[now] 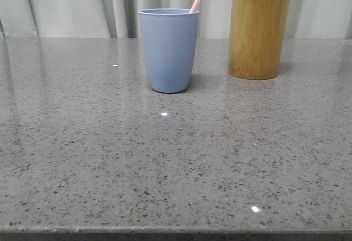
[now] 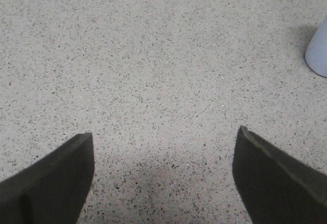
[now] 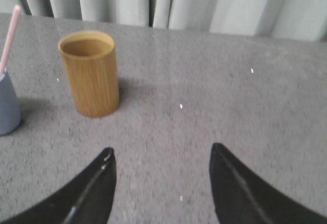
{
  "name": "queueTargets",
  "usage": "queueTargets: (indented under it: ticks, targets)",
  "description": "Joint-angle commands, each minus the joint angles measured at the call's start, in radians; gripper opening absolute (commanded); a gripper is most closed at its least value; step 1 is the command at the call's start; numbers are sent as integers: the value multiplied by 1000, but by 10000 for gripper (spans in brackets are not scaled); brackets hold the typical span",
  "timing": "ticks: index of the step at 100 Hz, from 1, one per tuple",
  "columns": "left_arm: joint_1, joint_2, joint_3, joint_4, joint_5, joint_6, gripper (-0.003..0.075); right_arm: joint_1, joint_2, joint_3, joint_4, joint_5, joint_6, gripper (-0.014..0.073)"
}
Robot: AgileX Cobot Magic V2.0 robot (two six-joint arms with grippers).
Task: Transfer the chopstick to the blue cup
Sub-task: 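Open the right gripper to release the chopstick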
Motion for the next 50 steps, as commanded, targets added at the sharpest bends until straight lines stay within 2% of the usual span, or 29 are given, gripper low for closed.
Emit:
queueTargets:
  ticks: [1, 13, 34, 41, 50]
  targets:
    - [5, 0, -25, -10, -65, -9, 534, -9, -38, 10, -31, -19, 42, 423]
    - [5, 0, -25, -10, -65, -9, 534, -9, -51, 25, -33, 41, 68, 423]
    - [5, 0, -25, -10, -65, -9, 520, -9, -49, 31, -78, 41, 68, 398]
    - [5, 0, -25, -10, -65, -9, 465, -9, -49, 31, -85, 41, 68, 320]
    - [5, 0, -25, -10, -65, -9, 350, -9, -49, 31, -85, 41, 68, 146]
